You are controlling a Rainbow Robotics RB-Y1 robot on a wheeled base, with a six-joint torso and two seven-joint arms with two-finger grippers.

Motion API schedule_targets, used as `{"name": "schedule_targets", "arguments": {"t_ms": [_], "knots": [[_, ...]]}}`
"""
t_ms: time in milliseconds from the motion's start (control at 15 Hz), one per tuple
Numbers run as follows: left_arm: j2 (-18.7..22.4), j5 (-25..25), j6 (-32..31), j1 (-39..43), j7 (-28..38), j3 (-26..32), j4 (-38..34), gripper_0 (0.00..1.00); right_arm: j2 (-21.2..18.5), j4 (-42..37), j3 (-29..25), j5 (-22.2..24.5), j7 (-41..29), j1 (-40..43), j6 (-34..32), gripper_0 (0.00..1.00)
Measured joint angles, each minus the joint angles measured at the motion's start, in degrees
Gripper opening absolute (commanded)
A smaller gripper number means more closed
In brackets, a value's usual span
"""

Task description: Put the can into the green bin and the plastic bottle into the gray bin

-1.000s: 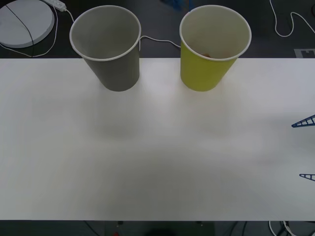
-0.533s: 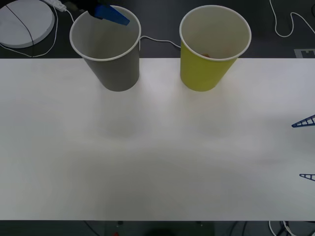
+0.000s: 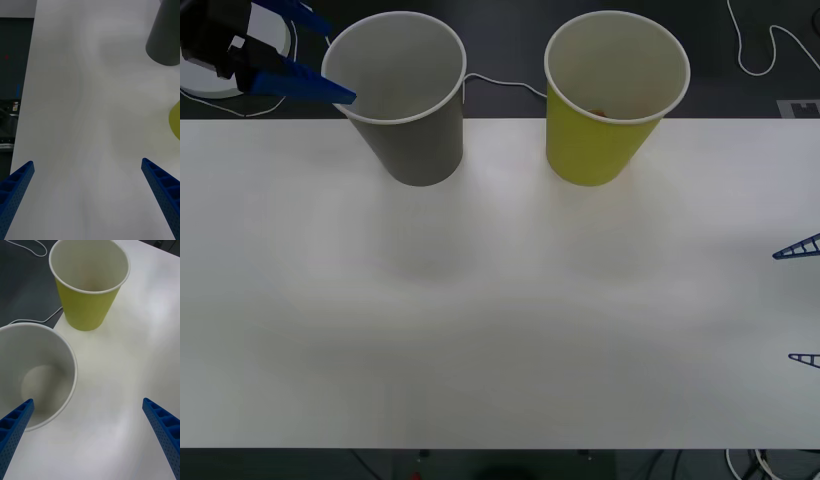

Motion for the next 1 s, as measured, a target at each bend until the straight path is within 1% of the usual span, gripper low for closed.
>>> {"name": "schedule_targets", "arguments": {"t_ms": [133, 200, 333, 467, 667, 867, 1000], "knots": [[0.2, 0.7, -2.0, 8.3, -6.6, 7.5, 0.0, 1.00, 0.0, 0.0, 0.0, 0.0, 0.0, 0.0, 0.0, 1.00], [-0.7, 0.1, -4.0, 13.0, -10.1, 12.3, -0.1, 1.00, 0.0, 0.0, 0.0, 0.0, 0.0, 0.0, 0.0, 1.00], [-2.5, -2.4, -6.7, 21.4, -15.3, 20.9, -1.5, 1.00, 0.0, 0.0, 0.0, 0.0, 0.0, 0.0, 0.0, 1.00], [-4.5, -5.4, -8.2, 30.1, -19.4, 28.8, -4.8, 1.00, 0.0, 0.0, 0.0, 0.0, 0.0, 0.0, 0.0, 1.00], [-6.5, -6.6, -10.6, 39.8, -25.4, 36.7, -8.3, 1.00, 0.0, 0.0, 0.0, 0.0, 0.0, 0.0, 0.0, 1.00], [-8.0, -5.9, -13.1, 47.4, -32.5, 41.9, -9.9, 1.00, 0.0, 0.0, 0.0, 0.0, 0.0, 0.0, 0.0, 1.00], [-9.8, -6.1, -14.9, 51.6, -36.5, 45.3, -10.9, 1.00, 0.0, 0.0, 0.0, 0.0, 0.0, 0.0, 0.0, 1.00]]}}
